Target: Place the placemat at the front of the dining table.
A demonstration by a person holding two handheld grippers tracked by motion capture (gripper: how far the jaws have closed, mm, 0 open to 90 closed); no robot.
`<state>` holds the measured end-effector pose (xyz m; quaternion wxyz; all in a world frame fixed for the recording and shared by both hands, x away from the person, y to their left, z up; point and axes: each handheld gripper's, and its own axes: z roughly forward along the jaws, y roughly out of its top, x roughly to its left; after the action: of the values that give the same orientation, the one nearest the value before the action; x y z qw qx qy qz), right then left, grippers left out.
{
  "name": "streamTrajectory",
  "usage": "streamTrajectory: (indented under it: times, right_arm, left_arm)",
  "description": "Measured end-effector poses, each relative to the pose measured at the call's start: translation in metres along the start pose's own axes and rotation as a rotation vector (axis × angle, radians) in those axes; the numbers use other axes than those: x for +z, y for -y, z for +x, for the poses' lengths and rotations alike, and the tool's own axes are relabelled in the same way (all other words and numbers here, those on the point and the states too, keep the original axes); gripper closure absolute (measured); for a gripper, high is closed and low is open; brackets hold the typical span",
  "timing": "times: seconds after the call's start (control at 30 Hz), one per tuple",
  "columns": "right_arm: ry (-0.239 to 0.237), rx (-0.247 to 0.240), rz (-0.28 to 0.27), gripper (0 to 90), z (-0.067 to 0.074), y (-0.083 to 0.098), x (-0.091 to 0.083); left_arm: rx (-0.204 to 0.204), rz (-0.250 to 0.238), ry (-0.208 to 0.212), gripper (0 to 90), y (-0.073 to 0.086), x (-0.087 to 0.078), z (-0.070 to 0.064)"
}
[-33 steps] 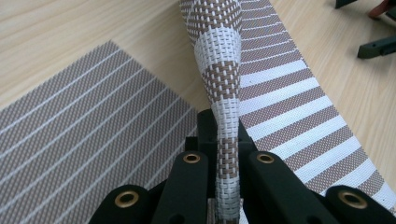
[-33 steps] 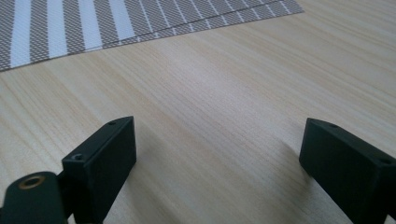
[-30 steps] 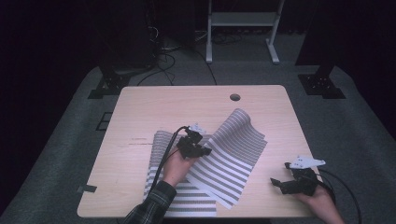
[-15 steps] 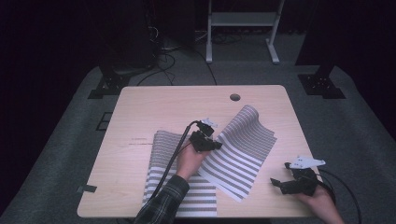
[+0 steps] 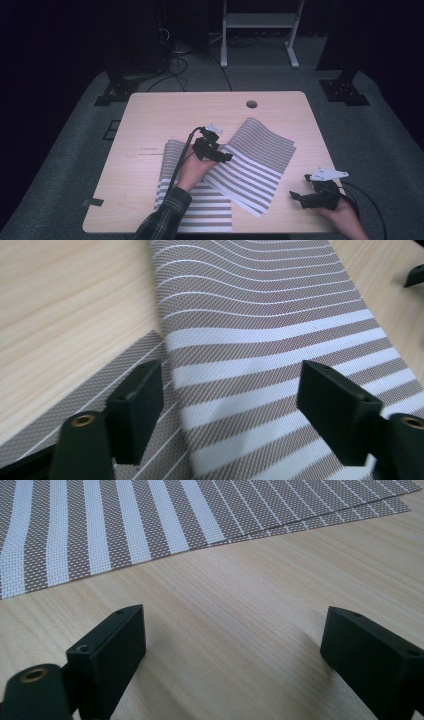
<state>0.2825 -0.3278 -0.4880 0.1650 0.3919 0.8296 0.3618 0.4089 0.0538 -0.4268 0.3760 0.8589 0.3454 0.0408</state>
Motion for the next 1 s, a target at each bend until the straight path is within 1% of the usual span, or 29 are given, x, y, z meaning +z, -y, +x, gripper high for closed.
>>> streamTrajectory:
  times: [0.03, 0.13, 0.2, 0.27, 0.33, 0.37, 0.43, 0.5, 0.6, 0.63, 0.67, 0.7, 0.73, 0.77, 0.8, 0.83, 0.93, 1.0]
  right_arm:
    - [0.0, 0.0, 0.0, 9.6, 0.0, 0.0, 0.0]
    - [0.0, 0.0, 0.0, 9.6, 0.0, 0.0, 0.0]
    - [0.002, 0.001, 0.0, 9.6, 0.0, 0.0, 0.0]
    - [0.002, 0.0, -0.001, 9.6, 0.0, 0.0, 0.0]
    - [-0.002, 0.0, 0.002, 9.6, 0.001, 0.001, -0.001]
    - [-0.002, -0.003, 0.001, 9.6, 0.001, 0.001, -0.001]
    - [-0.001, -0.001, 0.0, 9.6, 0.001, 0.002, -0.002]
    - [0.0, 0.0, 0.0, 9.6, 0.001, 0.002, -0.002]
    - [0.001, 0.001, 0.001, 9.6, 0.001, 0.002, -0.002]
    - [0.001, 0.001, 0.001, 9.6, 0.001, 0.002, -0.002]
    - [0.003, 0.002, 0.0, 9.6, 0.001, 0.002, -0.002]
    - [0.003, 0.002, 0.0, 9.5, 0.001, 0.002, -0.002]
    - [0.003, 0.002, 0.0, 9.6, 0.001, 0.002, -0.002]
    - [0.003, 0.002, 0.0, 9.6, 0.001, 0.002, -0.002]
    - [0.0, -0.001, 0.001, 9.6, 0.001, 0.002, -0.002]
    - [-0.001, -0.002, 0.0, 9.6, 0.001, 0.002, -0.002]
    - [-0.001, 0.003, 0.007, 9.9, 0.001, 0.002, -0.003]
    - [0.0, 0.017, 0.018, 13.1, 0.001, 0.0, -0.004]
  left_arm:
    - [0.007, 0.004, -0.001, 21.2, 0.002, -0.005, 0.001]
    - [0.033, -0.017, -0.012, 16.2, 0.013, -0.021, 0.003]
    - [0.047, -0.022, -0.023, 9.5, 0.02, -0.029, 0.005]
    - [0.064, -0.017, -0.027, 8.5, 0.03, -0.037, 0.005]
    - [0.087, -0.004, -0.039, 2.0, 0.041, -0.044, 0.006]
    - [0.089, -0.01, -0.038, 2.0, 0.046, -0.045, 0.005]
    - [0.108, -0.014, -0.045, 1.4, 0.057, -0.051, 0.005]
    - [0.126, -0.009, -0.052, 1.2, 0.069, -0.055, 0.004]
    - [0.142, 0.018, -0.053, 1.2, 0.084, -0.06, 0.004]
    - [0.142, 0.018, -0.053, 1.2, 0.084, -0.06, 0.004]
    - [0.162, 0.03, -0.064, 0.0, 0.095, -0.061, 0.002]
    - [0.171, 0.034, -0.07, 0.0, 0.099, -0.062, 0.002]
    - [0.177, 0.041, -0.078, 0.0, 0.103, -0.062, 0.002]
    - [0.177, 0.041, -0.078, 0.0, 0.103, -0.062, 0.002]
    - [0.182, 0.045, -0.083, 0.0, 0.109, -0.064, 0.003]
    - [0.183, 0.05, -0.081, 0.0, 0.112, -0.064, 0.004]
    - [0.197, 0.055, -0.093, 0.0, 0.119, -0.064, 0.005]
    - [0.218, 0.066, -0.103, 0.0, 0.123, -0.062, 0.005]
